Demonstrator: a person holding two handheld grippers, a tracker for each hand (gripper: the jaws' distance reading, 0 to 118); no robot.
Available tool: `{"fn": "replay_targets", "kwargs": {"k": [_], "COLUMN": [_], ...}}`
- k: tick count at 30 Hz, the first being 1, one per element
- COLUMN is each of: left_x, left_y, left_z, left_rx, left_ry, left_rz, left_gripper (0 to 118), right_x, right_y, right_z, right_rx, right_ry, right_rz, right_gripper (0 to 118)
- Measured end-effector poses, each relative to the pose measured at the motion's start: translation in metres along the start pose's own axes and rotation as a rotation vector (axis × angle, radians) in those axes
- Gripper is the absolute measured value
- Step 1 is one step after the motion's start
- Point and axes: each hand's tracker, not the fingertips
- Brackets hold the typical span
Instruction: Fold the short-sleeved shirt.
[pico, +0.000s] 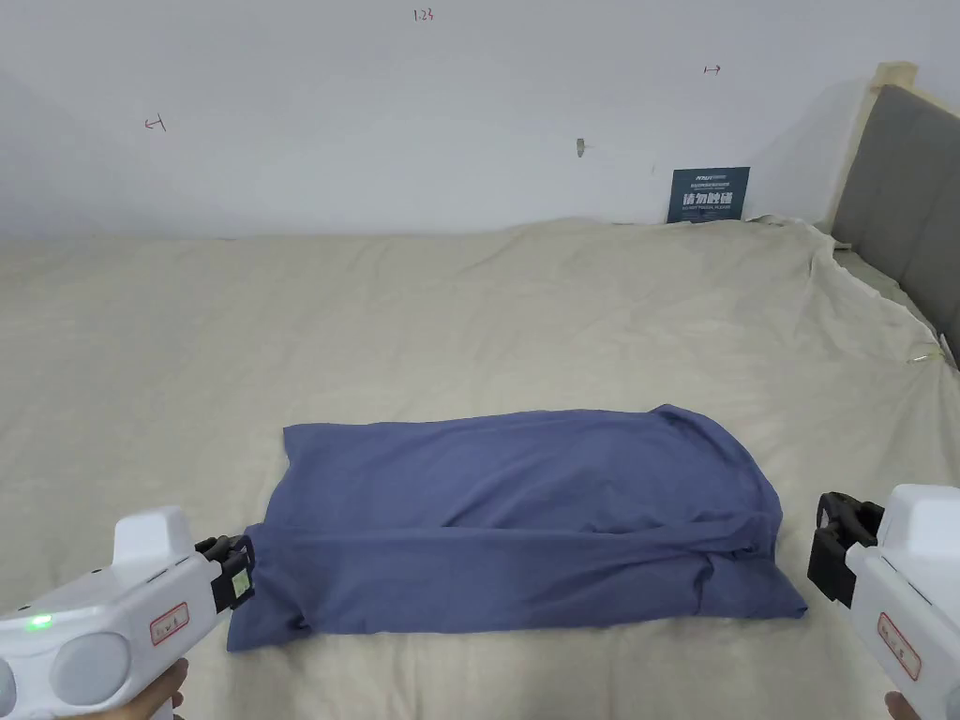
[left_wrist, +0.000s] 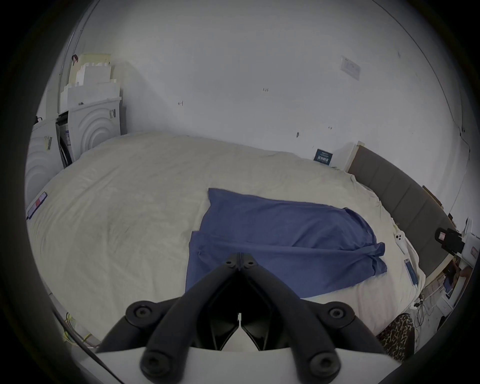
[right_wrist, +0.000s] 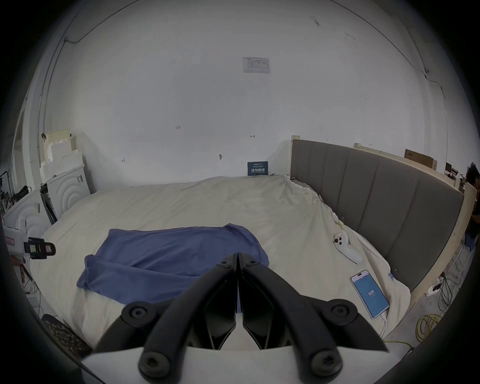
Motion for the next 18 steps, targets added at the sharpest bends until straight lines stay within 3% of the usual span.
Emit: {"fn": "replay_targets", "kwargs": {"k": [8, 10, 12, 13, 18], "left_x": [-0.025, -0.026, -0.032, -0.037, -0.044], "left_y": [0.008, 0.008, 0.004, 0.001, -0.022], "left_z": [-0.067, -0.083, -0.100, -0.114, -0.143], "left_rx": [-0.222, -0.272, -0.325, -0.351, -0.448], "left_ry": [0.074, 0.114, 0.167, 0.191, 0.243], "left_rz": [0.103, 0.098, 0.121, 0.110, 0.077], "left_gripper": [3, 25, 70, 77, 78], "right_x": [0.007, 0.009, 0.010, 0.011, 0.017], "right_y": [0.001, 0.001, -0.001, -0.001, -0.009], "right_z": [-0.022, -0.028, -0.034, -0.037, -0.052], "right_rx": [-0.019, -0.030, -0.042, -0.047, -0.083], "right_ry": [0.007, 0.010, 0.005, 0.003, -0.003], "right_rz": [-0.005, -0.005, 0.001, 0.004, -0.007], "right_gripper": [0, 0, 0, 0, 0]}}
